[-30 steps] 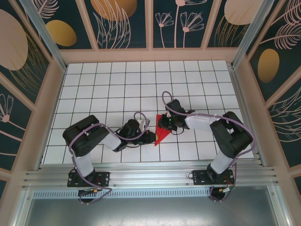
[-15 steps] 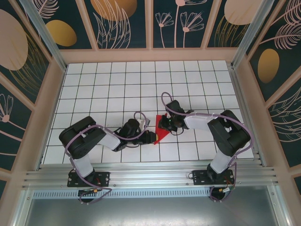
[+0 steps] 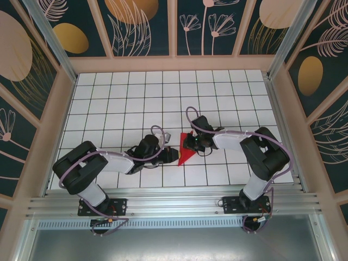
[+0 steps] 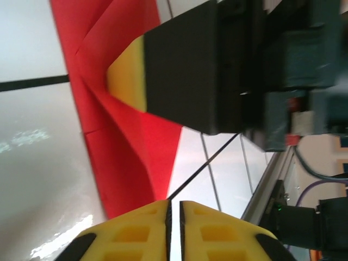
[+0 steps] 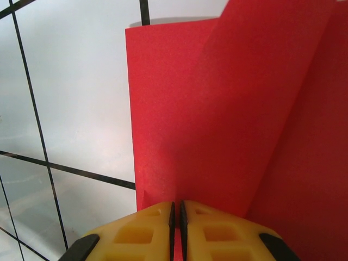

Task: Fold a paper plane with a square sheet of paper (pick it up from the middle)
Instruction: Fourth fold the wing at the center of the table.

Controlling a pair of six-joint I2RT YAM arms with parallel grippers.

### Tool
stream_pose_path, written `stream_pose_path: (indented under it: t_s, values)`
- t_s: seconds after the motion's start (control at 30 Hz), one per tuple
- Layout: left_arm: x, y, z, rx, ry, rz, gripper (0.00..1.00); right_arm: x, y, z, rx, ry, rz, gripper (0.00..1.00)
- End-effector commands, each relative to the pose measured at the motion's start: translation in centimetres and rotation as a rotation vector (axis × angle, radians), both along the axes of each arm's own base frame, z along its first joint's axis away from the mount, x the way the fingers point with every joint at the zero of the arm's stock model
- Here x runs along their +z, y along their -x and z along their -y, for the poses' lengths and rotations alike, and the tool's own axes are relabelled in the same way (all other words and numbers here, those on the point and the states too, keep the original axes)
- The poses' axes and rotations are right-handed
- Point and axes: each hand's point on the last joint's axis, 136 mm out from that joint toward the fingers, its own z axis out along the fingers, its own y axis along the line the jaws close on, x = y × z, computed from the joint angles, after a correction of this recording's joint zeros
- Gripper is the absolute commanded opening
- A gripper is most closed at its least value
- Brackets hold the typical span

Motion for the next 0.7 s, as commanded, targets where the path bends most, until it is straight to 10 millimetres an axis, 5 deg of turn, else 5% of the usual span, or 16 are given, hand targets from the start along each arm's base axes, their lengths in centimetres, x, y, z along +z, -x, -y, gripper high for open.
stream_pose_path:
  t_s: [0.0,0.57,0.67]
  values:
    - [0.9,-0.4,0.5,-0.016,0.005,0.019,0.1,-1.1,0.9,0.1,0.025,0.03,-0.03,0.15]
    - [1.8,-0.6,3.5,-0.098,0.096,0.004,0.12,-0.8,0.8,-0.1,0.023,0.019,-0.026,0.15]
    - [0.3,-0.6,3.6,-0.108,0.063,-0.027,0.14,-0.7,0.8,-0.2,0.022,0.015,-0.025,0.15]
